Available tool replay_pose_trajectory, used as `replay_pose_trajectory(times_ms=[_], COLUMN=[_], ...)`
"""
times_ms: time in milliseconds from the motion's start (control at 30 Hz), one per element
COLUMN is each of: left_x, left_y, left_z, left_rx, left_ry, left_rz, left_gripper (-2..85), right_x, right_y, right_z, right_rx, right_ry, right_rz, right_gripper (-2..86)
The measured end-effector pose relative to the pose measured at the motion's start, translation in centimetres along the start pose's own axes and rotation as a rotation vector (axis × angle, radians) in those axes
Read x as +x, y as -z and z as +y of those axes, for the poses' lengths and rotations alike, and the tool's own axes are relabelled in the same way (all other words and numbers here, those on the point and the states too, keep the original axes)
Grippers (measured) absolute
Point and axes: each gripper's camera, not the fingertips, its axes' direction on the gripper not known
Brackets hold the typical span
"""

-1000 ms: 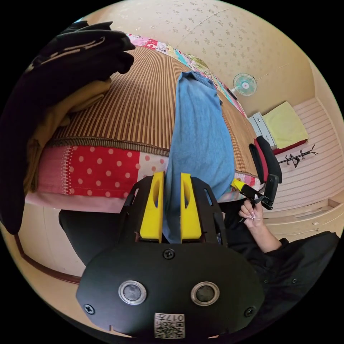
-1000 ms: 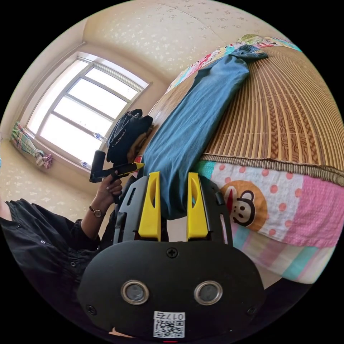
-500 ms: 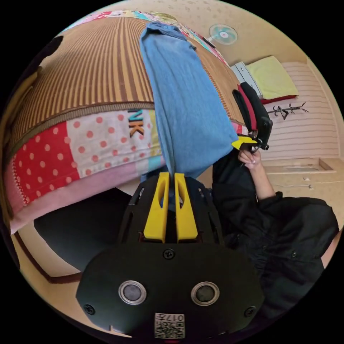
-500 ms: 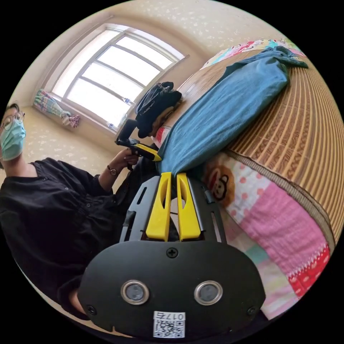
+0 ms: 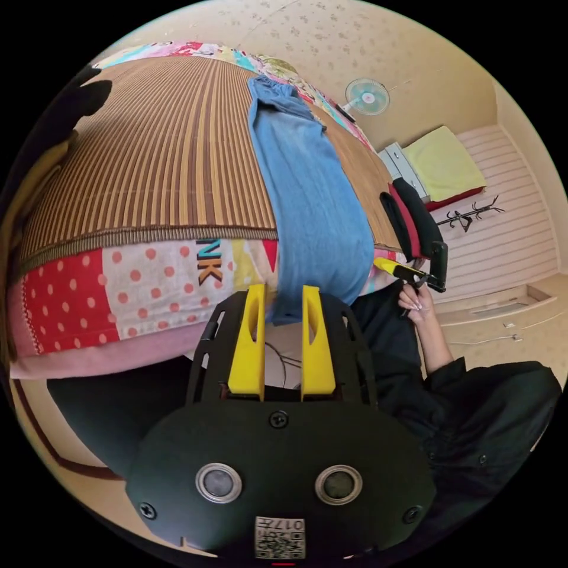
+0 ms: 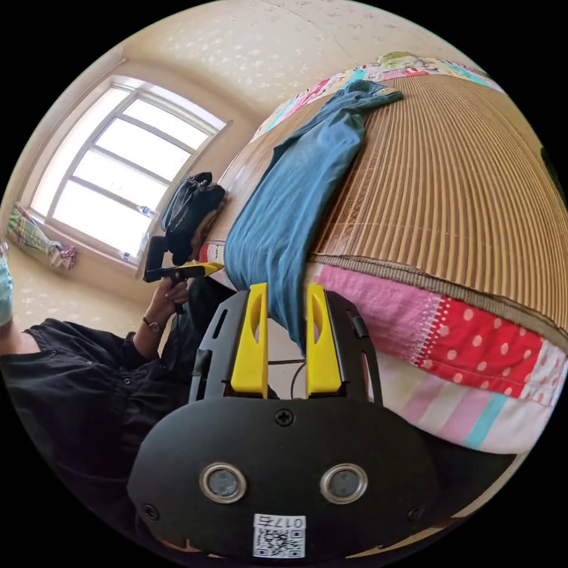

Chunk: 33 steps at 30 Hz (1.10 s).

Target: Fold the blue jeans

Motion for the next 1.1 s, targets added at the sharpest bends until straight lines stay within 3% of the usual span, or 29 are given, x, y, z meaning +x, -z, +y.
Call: replay_pose_trajectory(times_ms=[33, 133, 233, 400, 500, 667, 833, 967, 1100], left_x=[0.4, 1.1, 0.9, 0.6, -0.3, -2.4, -3.2, -3.0, -3.1], left_y=[-1.1, -1.6, -2.5, -2.4, -1.3, 2.8, 3.8, 3.5, 3.4], left_z=[-0.6, -0.6, 0.1, 2.8, 4.2, 4.8, 3.5, 2.8, 3.1], left_rx=[-0.044, -0.049, -0.142, -0.274, -0.254, -0.076, -0.047, -0.062, -0.059], left_ry=[-0.013, -0.015, -0.077, -0.123, -0.063, 0.013, 0.004, -0.012, 0.001], left_rz=[-0.021, -0.130, -0.023, -0.091, -0.059, 0.025, 0.072, 0.082, 0.109], left_gripper=[9.5, 5.6, 0.1, -0.4, 1.3, 5.9, 6.1, 6.4, 6.4], right_x=[-0.5, -2.5, -3.9, -5.8, -6.4, -4.3, 0.2, 7.3, 11.4], right_y=[-1.5, -4.0, -3.9, -3.2, -2.8, 4.3, 6.7, 4.6, 1.5], right_z=[-0.5, -0.5, 0.0, 1.4, 1.4, -4.7, -15.2, -24.5, -29.4], right_rx=[-0.053, -0.101, -0.118, -0.315, -0.431, -0.149, 0.092, 0.227, 0.282], right_ry=[0.021, 0.035, 0.094, 0.242, 0.258, 0.150, 0.010, -0.252, -0.535], right_rz=[-0.045, 0.084, 0.092, 0.002, 0.042, -0.024, -0.020, -0.226, -0.177], right_gripper=[8.5, 6.2, 4.3, 4.1, 5.2, 8.4, 12.0, 14.0, 13.8])
